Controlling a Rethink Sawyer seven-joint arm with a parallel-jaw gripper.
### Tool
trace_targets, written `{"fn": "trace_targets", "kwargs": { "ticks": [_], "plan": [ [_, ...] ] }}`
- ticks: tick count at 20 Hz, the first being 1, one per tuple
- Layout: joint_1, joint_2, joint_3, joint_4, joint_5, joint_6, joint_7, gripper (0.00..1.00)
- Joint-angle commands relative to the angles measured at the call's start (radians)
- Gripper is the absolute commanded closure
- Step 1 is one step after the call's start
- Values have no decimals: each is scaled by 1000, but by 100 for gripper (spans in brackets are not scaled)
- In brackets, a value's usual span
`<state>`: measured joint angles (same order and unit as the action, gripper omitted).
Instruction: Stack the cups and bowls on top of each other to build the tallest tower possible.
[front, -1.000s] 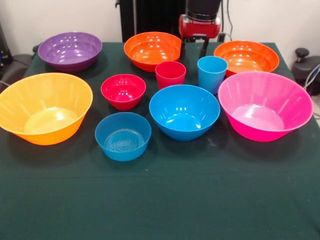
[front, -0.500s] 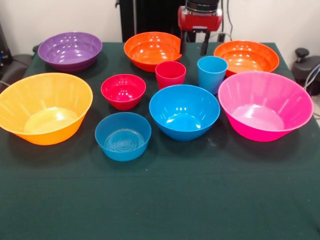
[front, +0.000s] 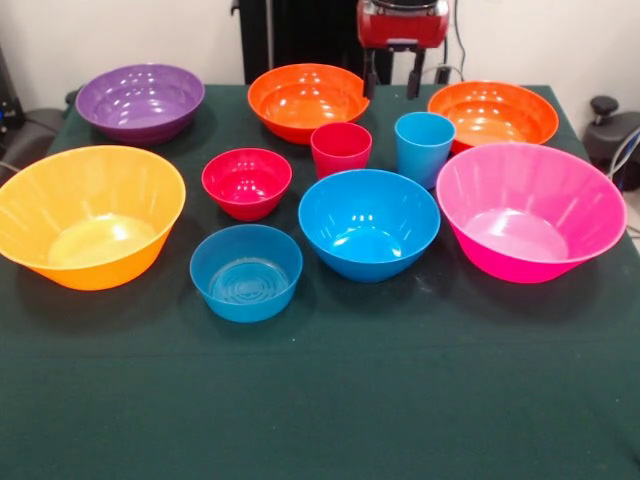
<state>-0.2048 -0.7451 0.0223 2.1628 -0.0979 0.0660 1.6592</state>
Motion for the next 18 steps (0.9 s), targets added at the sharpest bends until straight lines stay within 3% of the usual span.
{"fn": "trace_targets", "kwargs": {
  "ticks": [1, 18],
  "plan": [
    [-22, -21, 109, -53, 45, 154, 119, 0],
    [-103, 4, 102, -168, -38, 266, 11, 0]
  ]
}}
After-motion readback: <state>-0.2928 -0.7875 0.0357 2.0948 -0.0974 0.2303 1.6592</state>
